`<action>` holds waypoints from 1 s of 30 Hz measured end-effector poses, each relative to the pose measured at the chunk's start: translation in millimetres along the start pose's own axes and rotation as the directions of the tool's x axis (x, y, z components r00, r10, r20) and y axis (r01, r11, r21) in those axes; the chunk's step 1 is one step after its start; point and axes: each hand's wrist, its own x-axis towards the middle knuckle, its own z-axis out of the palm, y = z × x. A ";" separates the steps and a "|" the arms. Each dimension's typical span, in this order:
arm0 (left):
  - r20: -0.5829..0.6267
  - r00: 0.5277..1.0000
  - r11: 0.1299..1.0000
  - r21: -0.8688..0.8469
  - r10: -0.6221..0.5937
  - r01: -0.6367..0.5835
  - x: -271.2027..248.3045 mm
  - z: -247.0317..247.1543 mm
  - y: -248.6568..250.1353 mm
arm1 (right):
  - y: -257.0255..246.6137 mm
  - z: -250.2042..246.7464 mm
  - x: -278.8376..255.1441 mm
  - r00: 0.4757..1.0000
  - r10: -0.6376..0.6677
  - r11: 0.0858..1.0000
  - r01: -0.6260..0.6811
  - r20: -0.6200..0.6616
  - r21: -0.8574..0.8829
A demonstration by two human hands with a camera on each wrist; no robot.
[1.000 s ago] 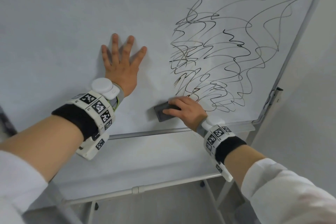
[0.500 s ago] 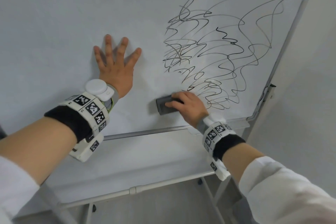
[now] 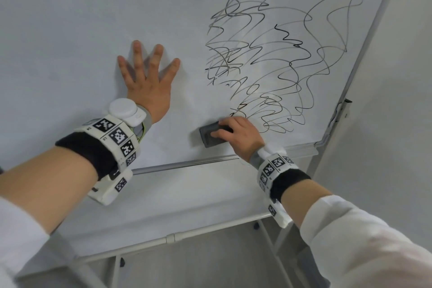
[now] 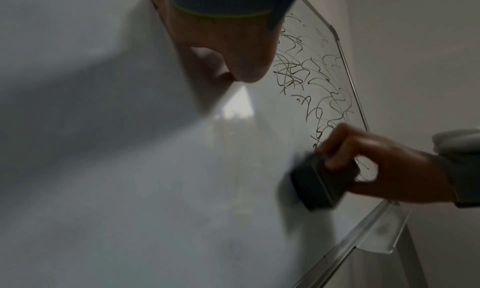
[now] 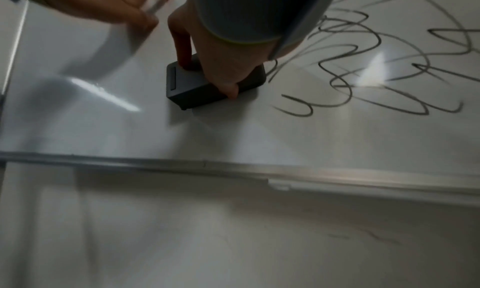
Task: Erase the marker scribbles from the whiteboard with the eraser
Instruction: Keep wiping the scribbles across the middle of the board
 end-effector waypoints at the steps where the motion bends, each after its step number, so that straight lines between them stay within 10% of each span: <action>1: 0.004 1.000 1.000 0.008 0.003 -0.003 -0.5 0.0 0.2 | -0.8 2.6 -6.0 1.000 -0.008 1.000 0.008 0.021 -0.001; 18: 0.041 0.999 0.999 0.027 0.018 -0.019 0.2 3.1 -2.5 | 5.7 5.6 -14.5 0.995 -0.070 0.997 0.073 0.071 -0.028; 30: -0.094 0.995 0.989 -0.141 0.035 -0.048 20.5 -28.5 -0.2 | 20.9 -50.1 88.9 0.961 0.108 0.994 -0.103 -0.255 0.035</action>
